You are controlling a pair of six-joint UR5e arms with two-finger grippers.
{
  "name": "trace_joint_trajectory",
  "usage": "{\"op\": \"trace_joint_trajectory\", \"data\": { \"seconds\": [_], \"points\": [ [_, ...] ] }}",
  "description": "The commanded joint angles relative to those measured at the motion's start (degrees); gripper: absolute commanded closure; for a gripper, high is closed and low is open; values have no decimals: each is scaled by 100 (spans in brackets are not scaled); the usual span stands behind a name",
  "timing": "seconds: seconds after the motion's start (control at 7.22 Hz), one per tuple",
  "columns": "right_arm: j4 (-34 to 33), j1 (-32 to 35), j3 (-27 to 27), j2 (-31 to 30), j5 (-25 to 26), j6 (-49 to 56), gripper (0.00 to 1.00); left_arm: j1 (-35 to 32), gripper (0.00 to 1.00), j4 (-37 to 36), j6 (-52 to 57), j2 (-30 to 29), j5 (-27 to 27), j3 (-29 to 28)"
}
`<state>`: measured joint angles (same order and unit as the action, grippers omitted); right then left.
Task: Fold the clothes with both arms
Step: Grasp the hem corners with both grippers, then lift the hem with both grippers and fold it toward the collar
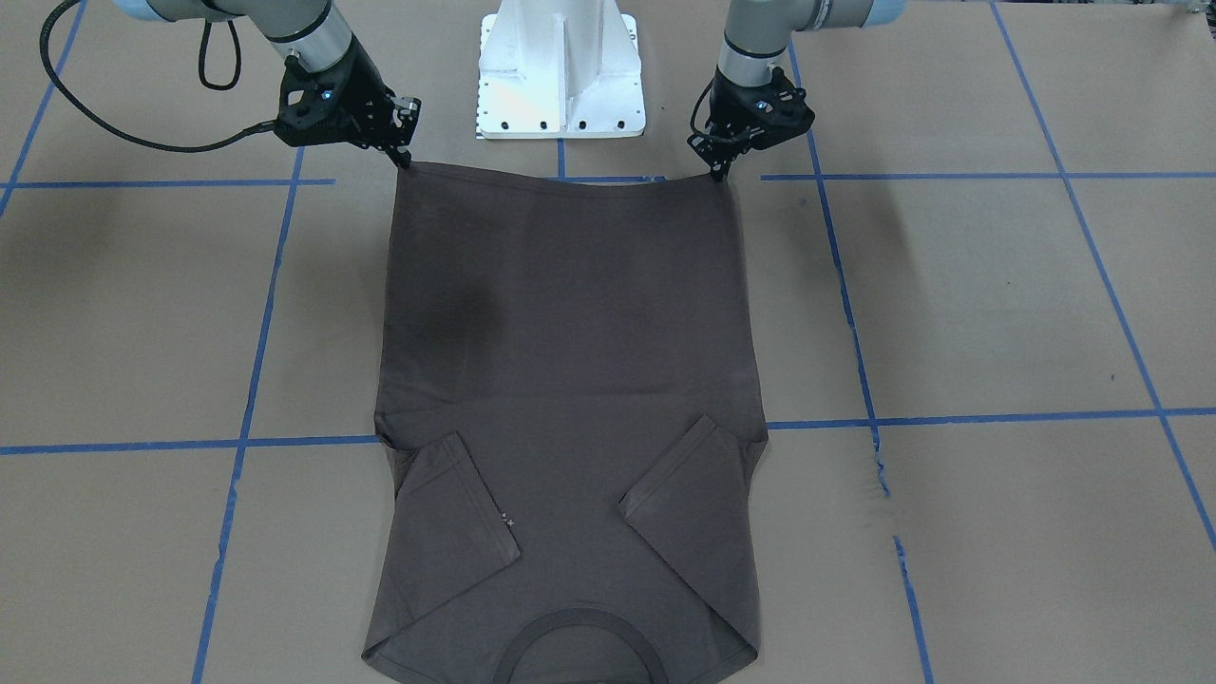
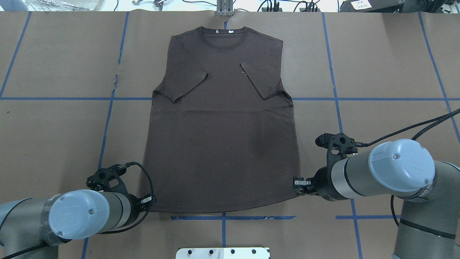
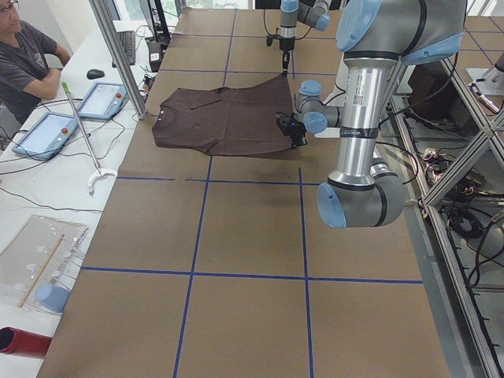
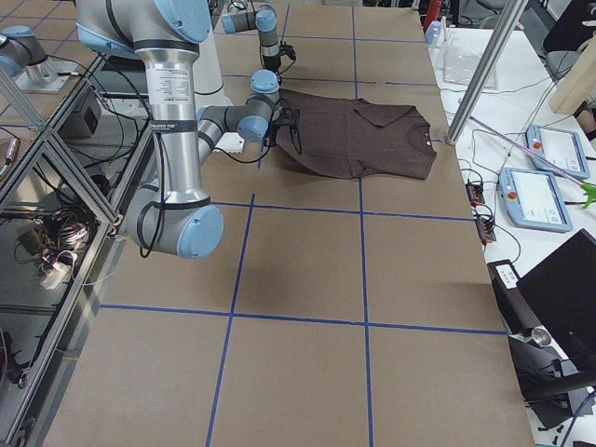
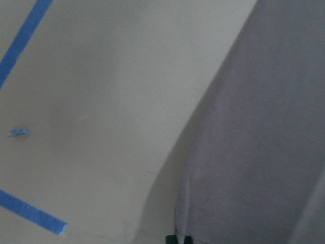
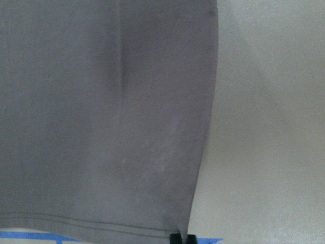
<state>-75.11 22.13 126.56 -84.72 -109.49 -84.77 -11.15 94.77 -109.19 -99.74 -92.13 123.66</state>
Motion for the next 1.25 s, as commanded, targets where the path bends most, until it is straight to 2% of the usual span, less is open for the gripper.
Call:
{"op": "trace_joint_trajectory", "data": {
  "seconds": [0.0,0.28,0.55,0.69,0.83,1.11],
  "points": [
    [-3,-111,673,-586,-535,-57,100,487,100,-667,21,-2,3,824],
    [-3,-558,1000,-782,-547,-74,100,894,100,-942,-32,-2,-15,1587],
    [-3,-561,994,-757,-503,-101,100,870,100,-1014,81,-63,-50,1644],
    [-3,-273,854,-574,-538,-66,100,704,100,-1014,404,-98,-111,1592],
    [14,269,592,-268,-582,13,100,233,100,-1014,1025,-220,-138,1530],
    [-3,1298,73,217,-756,1052,100,-918,100,-1014,2063,-397,-698,1259]
  ]
}}
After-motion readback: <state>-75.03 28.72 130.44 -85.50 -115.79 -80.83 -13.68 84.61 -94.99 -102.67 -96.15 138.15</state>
